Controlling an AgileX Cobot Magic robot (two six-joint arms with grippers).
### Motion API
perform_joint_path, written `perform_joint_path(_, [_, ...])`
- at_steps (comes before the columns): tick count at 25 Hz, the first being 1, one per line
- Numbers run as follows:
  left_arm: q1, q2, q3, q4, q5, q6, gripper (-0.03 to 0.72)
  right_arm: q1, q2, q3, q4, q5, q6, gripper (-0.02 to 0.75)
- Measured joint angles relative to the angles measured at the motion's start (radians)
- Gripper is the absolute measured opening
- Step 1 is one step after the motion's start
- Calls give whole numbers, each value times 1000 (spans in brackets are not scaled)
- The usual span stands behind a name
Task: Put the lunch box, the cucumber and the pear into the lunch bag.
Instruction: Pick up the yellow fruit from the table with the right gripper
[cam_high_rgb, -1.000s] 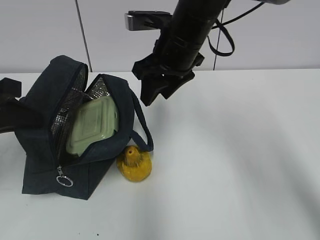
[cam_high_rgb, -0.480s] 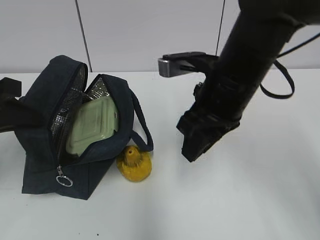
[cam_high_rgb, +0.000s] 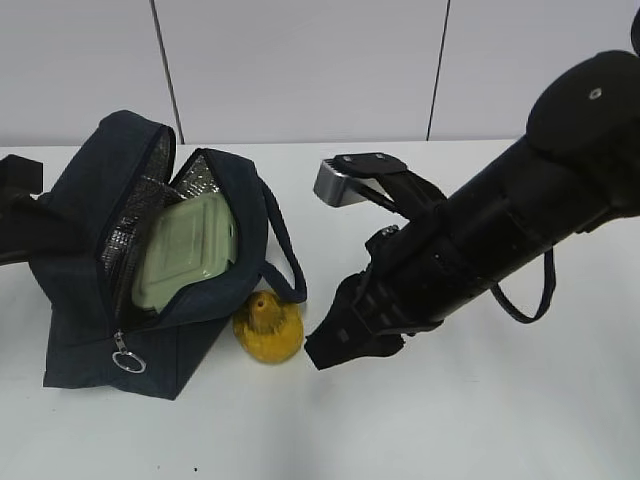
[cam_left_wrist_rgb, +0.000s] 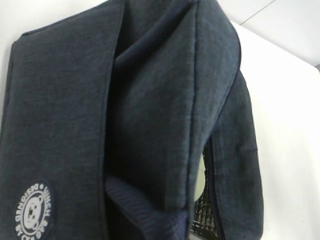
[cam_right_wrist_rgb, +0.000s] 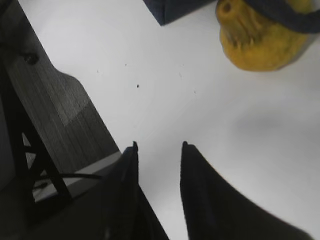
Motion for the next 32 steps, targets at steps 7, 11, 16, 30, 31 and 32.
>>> perform_joint_path(7, [0,0,0,0,0,0,-19,0,50,8,107,-118,-80,253])
perform_joint_path(11, [0,0,0,0,0,0,-19,0,86,8,157,-135,-217,384])
perform_joint_path(16, [0,0,0,0,0,0,-19,0,108,8,173,-135,-363,494])
perform_joint_path(30, [0,0,0,0,0,0,-19,0,211,8,484,-163,-803,505])
perform_joint_path(31, [0,0,0,0,0,0,-19,0,211,8,515,-172,-835,505])
perform_joint_path(32, [0,0,0,0,0,0,-19,0,211,8,541,-180,-872,505])
